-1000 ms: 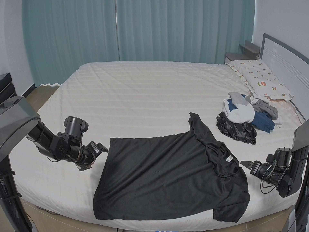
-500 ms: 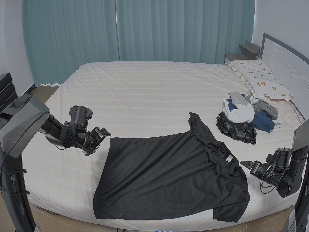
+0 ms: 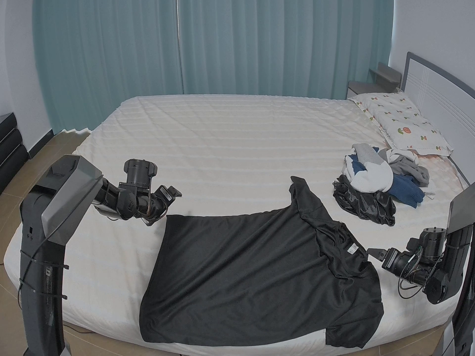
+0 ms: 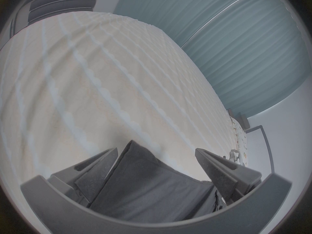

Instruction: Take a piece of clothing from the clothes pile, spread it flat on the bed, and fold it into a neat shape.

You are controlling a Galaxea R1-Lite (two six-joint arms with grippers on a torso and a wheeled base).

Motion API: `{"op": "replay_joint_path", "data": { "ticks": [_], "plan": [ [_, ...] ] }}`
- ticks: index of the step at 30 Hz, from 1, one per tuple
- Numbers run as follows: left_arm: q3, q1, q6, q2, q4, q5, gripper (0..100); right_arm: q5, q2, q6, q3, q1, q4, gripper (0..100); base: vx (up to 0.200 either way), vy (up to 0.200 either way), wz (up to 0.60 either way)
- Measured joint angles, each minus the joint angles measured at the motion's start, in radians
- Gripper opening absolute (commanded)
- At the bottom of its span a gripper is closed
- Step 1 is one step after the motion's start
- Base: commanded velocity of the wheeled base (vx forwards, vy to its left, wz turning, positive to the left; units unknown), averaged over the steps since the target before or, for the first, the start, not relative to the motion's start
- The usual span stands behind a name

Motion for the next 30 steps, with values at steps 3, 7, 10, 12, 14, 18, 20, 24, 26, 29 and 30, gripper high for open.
{"op": "replay_joint_path", "data": {
  "ticks": [3,7,10,12,14,18,20,24,26,29,30],
  "plan": [
    [-0.051,0.0,0.01,0.048,-0.002,0.001,100,0.0,0.006,0.001,-0.001,0.001,0.0,100,0.0,0.0,0.0],
    [-0.091,0.0,0.026,0.097,-0.004,0.002,100,0.0,0.013,0.001,-0.006,0.003,0.0,100,0.0,0.0,0.0],
    [-0.11,0.001,0.029,0.119,-0.007,0.004,100,0.0,0.016,0.001,-0.006,0.003,0.0,100,0.0,0.0,0.0],
    [-0.121,0.0,0.029,0.13,-0.007,0.006,100,0.0,0.016,0.001,-0.006,0.003,0.0,100,0.0,0.0,0.0],
    [-0.132,0.0,0.029,0.141,-0.007,0.008,100,0.0,0.017,0.001,-0.007,0.004,0.0,100,0.0,0.0,0.0],
    [-0.154,0.0,0.03,0.158,-0.005,0.015,0,0.0,0.018,0.007,-0.007,0.008,0.0,100,0.0,0.0,0.0],
    [-0.163,0.0,0.03,0.166,-0.003,0.028,0,0.0,0.018,0.012,-0.007,0.013,0.0,100,0.0,0.0,0.0],
    [-0.172,0.0,0.03,0.177,-0.005,0.047,0,0.0,0.018,0.016,-0.007,0.017,0.0,100,0.0,0.0,0.0],
    [-0.177,0.002,0.029,0.179,-0.006,0.08,0,0.0,0.018,0.016,-0.007,0.018,0.0,100,0.0,0.0,0.0],
    [-0.199,0.014,0.019,0.181,-0.007,0.127,0,0.0,0.019,0.017,-0.008,0.018,0.0,100,0.0,0.0,0.0],
    [-0.21,0.026,0.015,0.182,-0.008,0.135,0,0.0,0.018,0.017,-0.008,0.019,0.0,100,0.0,0.0,0.0]
  ]
}}
